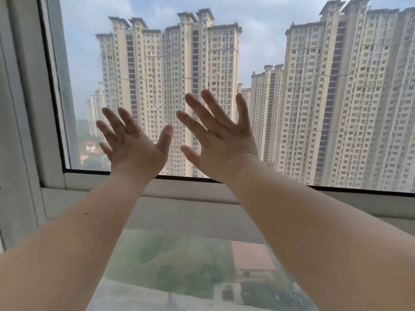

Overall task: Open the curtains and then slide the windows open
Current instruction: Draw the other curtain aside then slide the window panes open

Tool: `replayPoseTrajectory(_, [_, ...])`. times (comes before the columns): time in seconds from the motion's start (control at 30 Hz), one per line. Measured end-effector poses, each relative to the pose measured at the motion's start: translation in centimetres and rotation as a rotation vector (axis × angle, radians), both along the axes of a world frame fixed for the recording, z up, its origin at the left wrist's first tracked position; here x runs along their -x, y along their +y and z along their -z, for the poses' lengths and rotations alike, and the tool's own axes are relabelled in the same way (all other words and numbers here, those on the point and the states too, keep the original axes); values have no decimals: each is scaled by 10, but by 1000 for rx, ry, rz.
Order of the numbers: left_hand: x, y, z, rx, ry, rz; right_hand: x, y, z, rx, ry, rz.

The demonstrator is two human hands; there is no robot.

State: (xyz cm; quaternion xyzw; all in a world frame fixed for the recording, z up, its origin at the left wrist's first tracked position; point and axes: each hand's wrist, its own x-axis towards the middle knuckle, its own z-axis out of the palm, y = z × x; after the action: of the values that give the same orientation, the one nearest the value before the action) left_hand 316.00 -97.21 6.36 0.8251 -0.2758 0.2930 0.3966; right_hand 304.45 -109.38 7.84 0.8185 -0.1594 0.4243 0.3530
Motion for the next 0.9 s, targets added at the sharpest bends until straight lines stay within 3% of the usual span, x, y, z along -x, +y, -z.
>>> replayPoseTrajectory(0.4, [78,-60,2,26,-4,65,77,-52,6,-11,-81,-35])
replayPoseTrajectory(0.63, [152,-90,7,-79,-22,364,132,-66,21,-140,-328,-111])
replayPoseTrajectory(0.77, [168,-76,-6,-10,-18,631,131,-45,19,-159,-305,-193])
replayPoseTrajectory(0.9, [136,-49,-29,234,-159,322,134,-38,10,-210,-278,-246])
